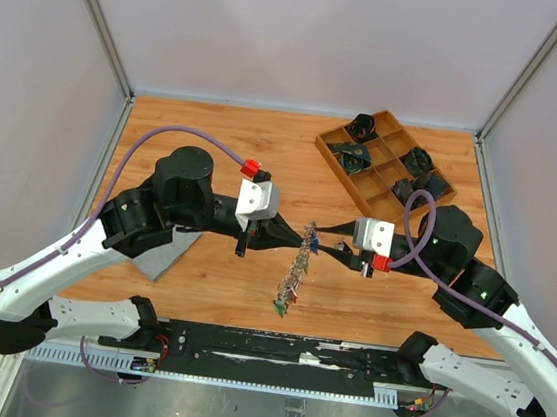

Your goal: Put the keys on the keyring

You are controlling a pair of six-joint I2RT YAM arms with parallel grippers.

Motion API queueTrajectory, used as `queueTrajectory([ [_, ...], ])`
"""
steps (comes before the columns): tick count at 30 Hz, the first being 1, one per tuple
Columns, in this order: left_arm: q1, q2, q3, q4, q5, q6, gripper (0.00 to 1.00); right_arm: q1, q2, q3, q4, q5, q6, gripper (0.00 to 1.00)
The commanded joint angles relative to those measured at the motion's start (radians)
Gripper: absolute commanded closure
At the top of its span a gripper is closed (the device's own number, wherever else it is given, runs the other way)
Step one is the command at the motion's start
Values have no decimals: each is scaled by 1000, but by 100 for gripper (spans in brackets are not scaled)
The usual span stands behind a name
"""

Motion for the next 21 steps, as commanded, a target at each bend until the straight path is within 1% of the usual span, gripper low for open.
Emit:
queueTrajectory([
  [1, -4, -3, 43, 65, 30, 2, 99, 14, -5, -10, 100, -45, -21, 70],
  [5, -5, -1, 44, 65, 30, 2, 99, 18, -4, -9, 110, -65, -14, 71],
  [11, -5, -1, 45, 65, 31, 2, 100, 27, 9, -4, 110, -91, 2, 78],
  [15, -5, -1, 44, 65, 31, 3, 99, 36, 15, -4, 115, -107, 1, 77],
  [19, -5, -4, 44, 62, 26, 5, 99, 41, 17, -5, 116, -129, -3, 74],
  [21, -5, -4, 44, 61, 24, 6, 99, 44, 18, -3, 110, -140, -5, 76],
])
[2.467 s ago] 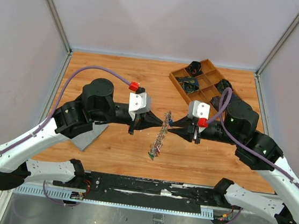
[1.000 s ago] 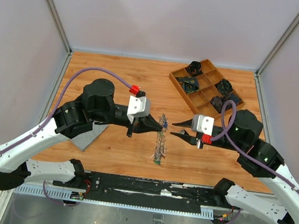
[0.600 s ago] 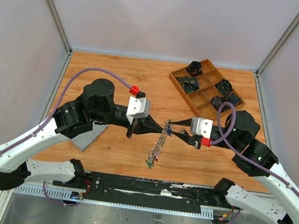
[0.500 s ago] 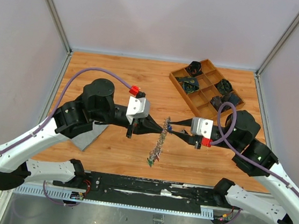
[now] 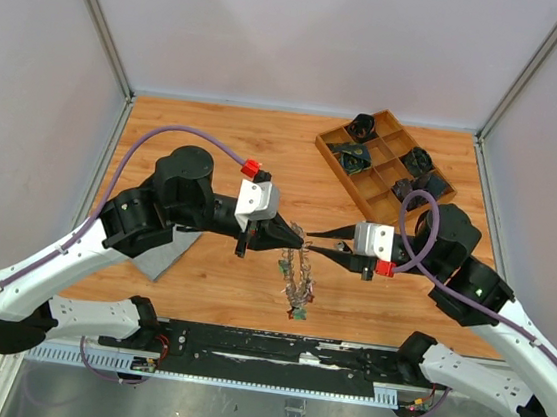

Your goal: Put the keys on the keyring

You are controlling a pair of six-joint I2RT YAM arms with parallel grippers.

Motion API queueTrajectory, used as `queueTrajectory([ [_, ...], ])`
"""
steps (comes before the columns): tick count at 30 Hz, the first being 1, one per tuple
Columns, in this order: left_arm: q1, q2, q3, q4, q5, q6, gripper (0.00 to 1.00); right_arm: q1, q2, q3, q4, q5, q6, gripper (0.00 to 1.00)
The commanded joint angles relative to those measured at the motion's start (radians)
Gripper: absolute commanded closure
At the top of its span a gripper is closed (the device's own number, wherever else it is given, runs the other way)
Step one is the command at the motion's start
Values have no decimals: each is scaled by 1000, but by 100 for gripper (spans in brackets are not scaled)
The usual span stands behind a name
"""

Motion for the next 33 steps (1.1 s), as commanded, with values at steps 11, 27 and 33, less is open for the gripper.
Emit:
queueTrajectory([
  [11, -4, -18, 37, 61, -10, 10, 99, 28, 19, 44, -9, -63, 26, 100],
  [27, -5, -90, -6, 124, -36, -33, 62, 28, 54, 178, -151, 119, 118, 100],
  [33, -5, -95, -41, 153, -128, -57, 60, 28, 47, 168, -114, 125, 122, 100],
])
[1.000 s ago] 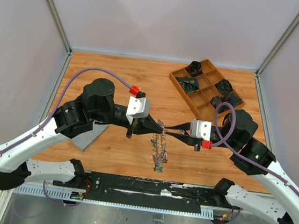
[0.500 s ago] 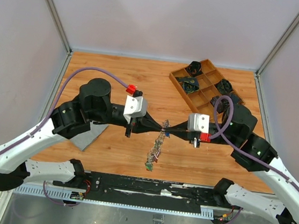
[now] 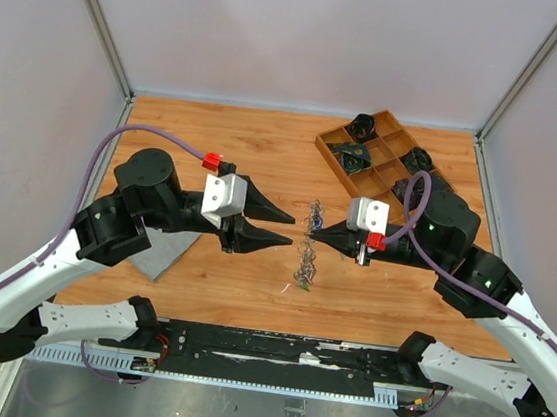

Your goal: Put the keys on the keyring

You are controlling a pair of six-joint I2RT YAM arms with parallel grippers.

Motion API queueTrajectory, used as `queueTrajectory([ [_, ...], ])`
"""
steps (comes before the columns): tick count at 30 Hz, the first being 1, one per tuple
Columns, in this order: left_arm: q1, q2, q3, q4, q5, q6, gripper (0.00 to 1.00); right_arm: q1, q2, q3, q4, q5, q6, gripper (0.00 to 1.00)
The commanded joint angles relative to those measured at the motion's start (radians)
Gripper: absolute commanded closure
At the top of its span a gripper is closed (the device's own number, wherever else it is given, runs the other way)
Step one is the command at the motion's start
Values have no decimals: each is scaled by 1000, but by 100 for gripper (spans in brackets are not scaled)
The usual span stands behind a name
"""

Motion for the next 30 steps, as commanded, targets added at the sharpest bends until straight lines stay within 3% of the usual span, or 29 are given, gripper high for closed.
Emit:
queueTrajectory([
  [1, -4, 0, -35, 51, -95, -31, 60, 20, -20, 24, 81, 11, 20, 100],
  [4, -5, 10, -48, 61, -150, -41, 59, 20, -24, 18, 97, 8, 24, 100],
  [17, -5, 27, -92, 109, -157, -21, 56, 21, -24, 20, 127, 5, 49, 100],
  [30, -6, 65, -56, 75, -154, 15, 61, 20, -5, 35, 104, 18, 59, 100],
])
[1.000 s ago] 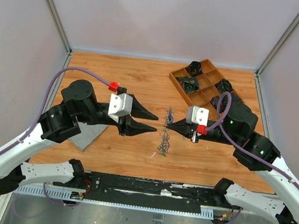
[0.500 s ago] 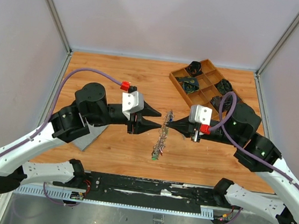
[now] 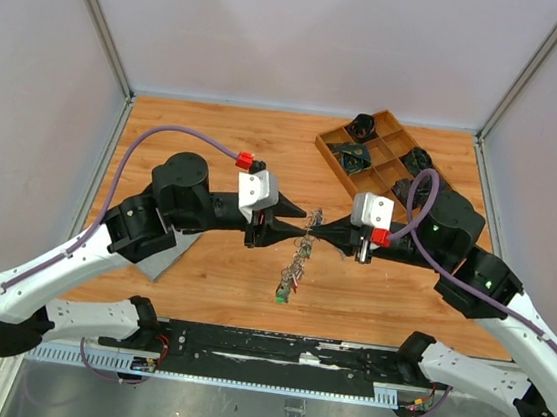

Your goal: Put the keys on the keyring

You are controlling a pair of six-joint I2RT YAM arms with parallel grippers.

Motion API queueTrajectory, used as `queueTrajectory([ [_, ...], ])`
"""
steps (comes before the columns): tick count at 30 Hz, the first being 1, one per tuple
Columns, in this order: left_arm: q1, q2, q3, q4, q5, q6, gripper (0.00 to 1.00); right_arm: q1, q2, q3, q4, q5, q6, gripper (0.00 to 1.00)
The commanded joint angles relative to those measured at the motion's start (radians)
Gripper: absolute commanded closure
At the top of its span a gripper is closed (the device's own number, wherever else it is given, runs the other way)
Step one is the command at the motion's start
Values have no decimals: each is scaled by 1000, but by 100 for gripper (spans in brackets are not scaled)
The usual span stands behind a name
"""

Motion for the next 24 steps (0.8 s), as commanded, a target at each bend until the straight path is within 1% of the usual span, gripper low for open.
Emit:
queueTrajectory([
  [1, -6, 9, 39, -3, -10, 30, 62, 20, 2, 40, 46, 12, 15, 100],
  [3, -6, 13, 46, -11, -15, 37, 65, 20, 9, 48, 34, 13, 16, 100],
  [8, -6, 26, 63, -40, -20, 57, 82, 22, 21, 67, 5, 19, 14, 100],
  [11, -6, 35, 70, -53, -21, 67, 86, 22, 28, 75, -9, 21, 11, 100],
  [18, -9, 58, 95, -96, -25, 93, 89, 23, 43, 89, -33, 17, 6, 100],
  [19, -9, 63, 100, -109, -28, 97, 89, 23, 45, 93, -36, 17, 4, 100],
  [24, -13, 75, 112, -128, -40, 106, 79, 26, 60, 104, -51, 20, 0, 100],
])
